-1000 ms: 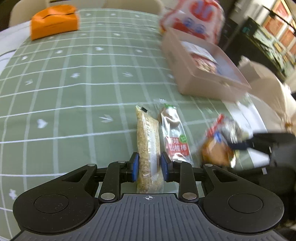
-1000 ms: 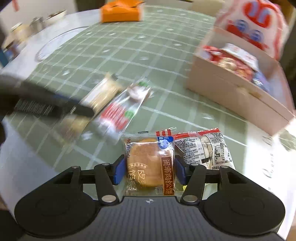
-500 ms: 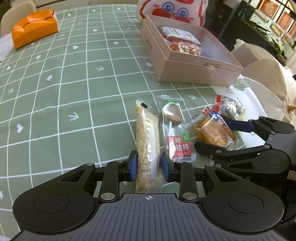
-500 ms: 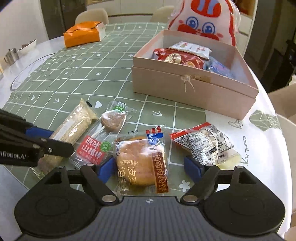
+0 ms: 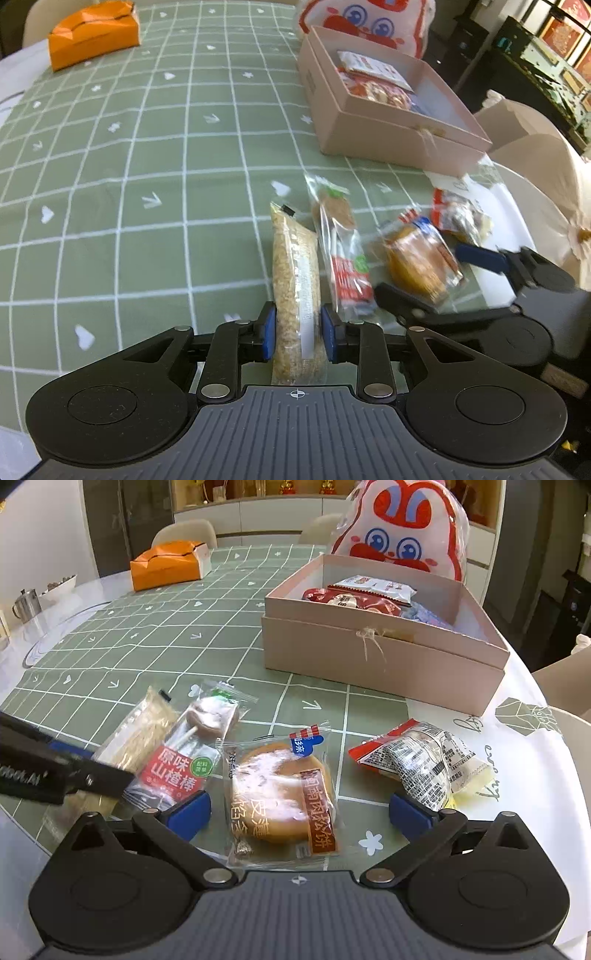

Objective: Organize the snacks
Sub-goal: 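Hold the grain bar and bread packet above the table with both grippers, then carry the grain bar and bread packet into the pink box and open both grippers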

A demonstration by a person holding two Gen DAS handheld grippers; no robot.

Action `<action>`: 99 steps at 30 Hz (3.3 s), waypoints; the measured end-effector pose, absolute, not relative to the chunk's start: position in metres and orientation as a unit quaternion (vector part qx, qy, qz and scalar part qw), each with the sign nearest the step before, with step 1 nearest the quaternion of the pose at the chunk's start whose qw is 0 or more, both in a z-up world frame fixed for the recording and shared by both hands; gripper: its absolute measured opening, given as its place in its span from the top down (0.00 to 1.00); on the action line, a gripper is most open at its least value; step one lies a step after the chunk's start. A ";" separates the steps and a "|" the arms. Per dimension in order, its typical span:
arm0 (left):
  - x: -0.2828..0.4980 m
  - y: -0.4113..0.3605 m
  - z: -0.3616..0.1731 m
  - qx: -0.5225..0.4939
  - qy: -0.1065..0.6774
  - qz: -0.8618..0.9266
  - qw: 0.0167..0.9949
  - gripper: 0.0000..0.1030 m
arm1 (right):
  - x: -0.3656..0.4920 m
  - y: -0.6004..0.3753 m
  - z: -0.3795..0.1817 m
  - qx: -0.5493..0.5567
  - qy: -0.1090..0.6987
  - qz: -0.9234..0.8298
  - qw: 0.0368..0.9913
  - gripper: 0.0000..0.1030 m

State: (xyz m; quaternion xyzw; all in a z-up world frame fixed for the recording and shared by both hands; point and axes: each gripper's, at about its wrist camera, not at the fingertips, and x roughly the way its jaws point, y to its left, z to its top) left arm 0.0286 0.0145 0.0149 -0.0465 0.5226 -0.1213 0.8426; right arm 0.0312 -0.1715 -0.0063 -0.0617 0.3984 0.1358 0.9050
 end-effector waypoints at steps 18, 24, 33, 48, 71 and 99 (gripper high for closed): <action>-0.001 0.015 0.014 -0.063 0.522 -0.122 0.842 0.71 | 0.044 -0.170 0.007 -0.083 0.403 0.175 0.895 0.46; -0.004 0.013 0.014 -0.069 0.520 -0.111 0.844 0.71 | 0.039 -0.171 0.008 -0.081 0.408 0.183 0.891 0.46; -0.012 0.011 0.018 -0.075 0.519 -0.117 0.843 0.71 | 0.016 -0.181 0.011 -0.105 0.424 0.203 0.876 0.46; -0.012 -0.016 0.028 -0.058 0.506 -0.117 0.852 0.71 | 0.010 -0.202 0.014 -0.076 0.440 0.186 0.875 0.44; 0.029 -0.037 0.104 -0.102 0.433 -0.193 0.875 0.71 | 0.035 -0.252 0.127 -0.051 0.374 0.194 0.905 0.48; 0.166 -0.045 0.068 -0.159 0.434 -0.070 0.884 0.78 | 0.262 -0.285 0.107 0.061 0.431 0.170 0.884 0.39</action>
